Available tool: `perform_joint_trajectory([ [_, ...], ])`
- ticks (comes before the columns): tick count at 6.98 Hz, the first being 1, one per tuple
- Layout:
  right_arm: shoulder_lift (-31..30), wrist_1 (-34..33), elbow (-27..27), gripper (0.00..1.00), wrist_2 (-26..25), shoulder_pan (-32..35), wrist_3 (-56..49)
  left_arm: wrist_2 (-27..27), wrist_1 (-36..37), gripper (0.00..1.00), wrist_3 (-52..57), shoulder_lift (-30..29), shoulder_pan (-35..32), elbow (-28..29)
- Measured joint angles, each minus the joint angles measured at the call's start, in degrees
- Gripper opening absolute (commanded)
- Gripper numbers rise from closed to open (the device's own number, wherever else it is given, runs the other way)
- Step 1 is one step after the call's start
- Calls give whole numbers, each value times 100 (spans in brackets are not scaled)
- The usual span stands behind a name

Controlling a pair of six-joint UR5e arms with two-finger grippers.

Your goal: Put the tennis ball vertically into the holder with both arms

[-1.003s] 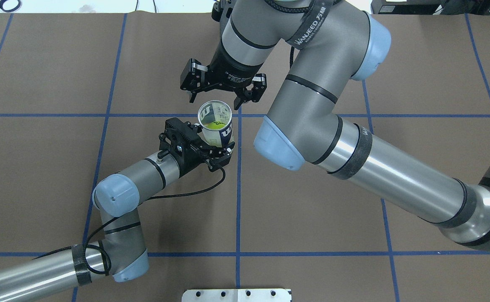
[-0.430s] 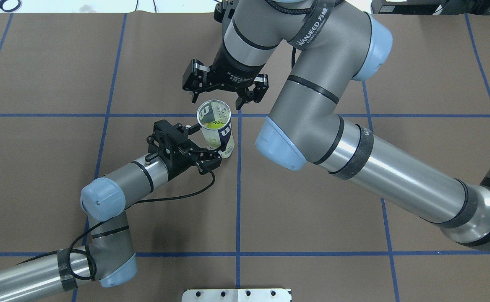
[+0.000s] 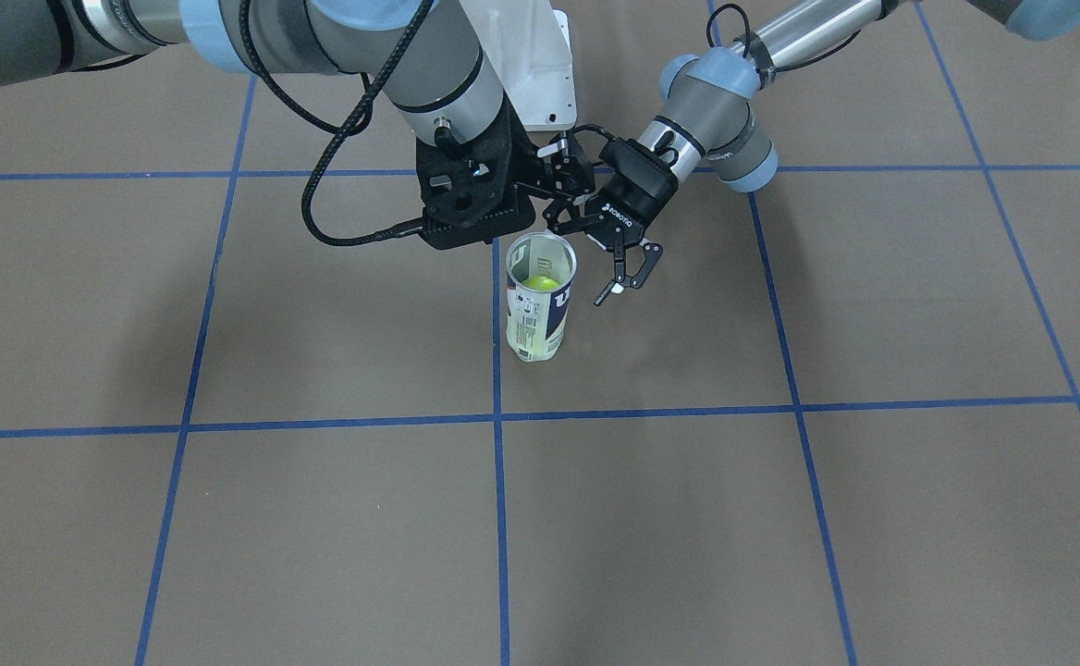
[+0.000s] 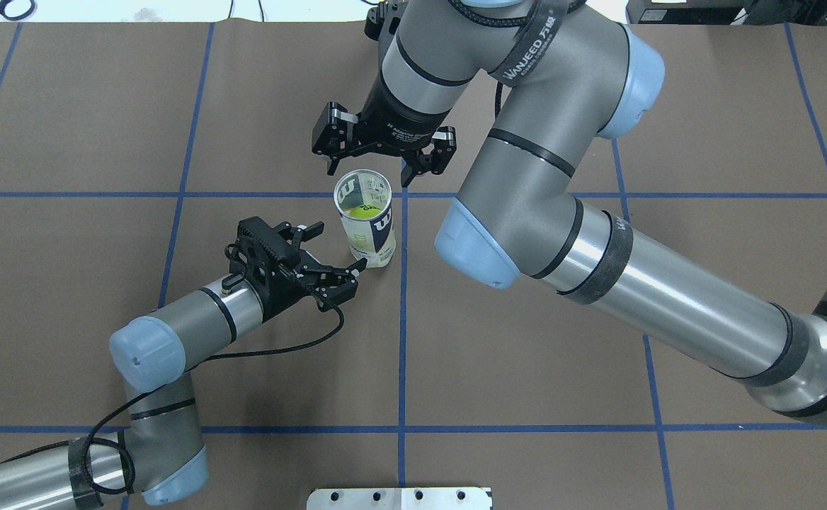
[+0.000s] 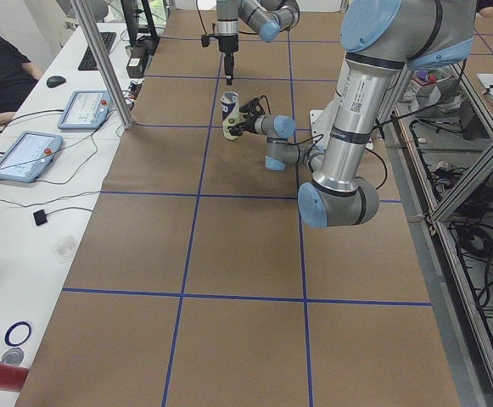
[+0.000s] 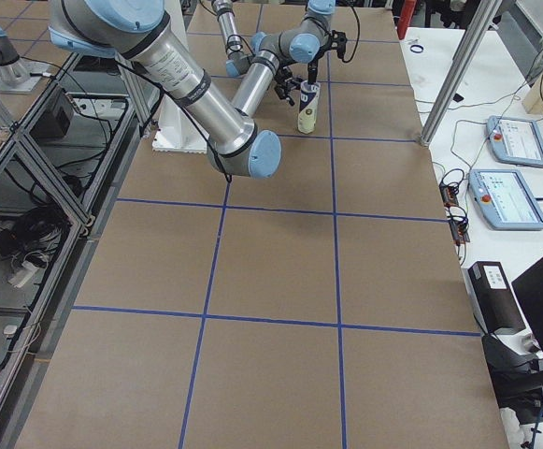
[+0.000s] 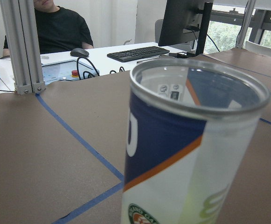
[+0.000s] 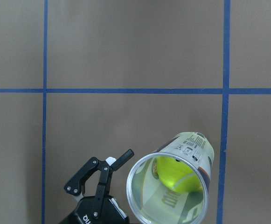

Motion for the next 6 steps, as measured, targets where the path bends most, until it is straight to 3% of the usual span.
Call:
perform_joint_trajectory([
  [2, -16, -3, 57, 99, 62, 112, -2, 6, 1, 99, 0, 328, 255, -338],
  [3, -41, -9, 75, 99, 197, 299, -17, -14, 63, 99, -2, 778, 335, -780],
  [6, -877, -10, 548, 99, 719, 1164, -442, -781, 1447, 99, -24, 1808, 83, -2497],
])
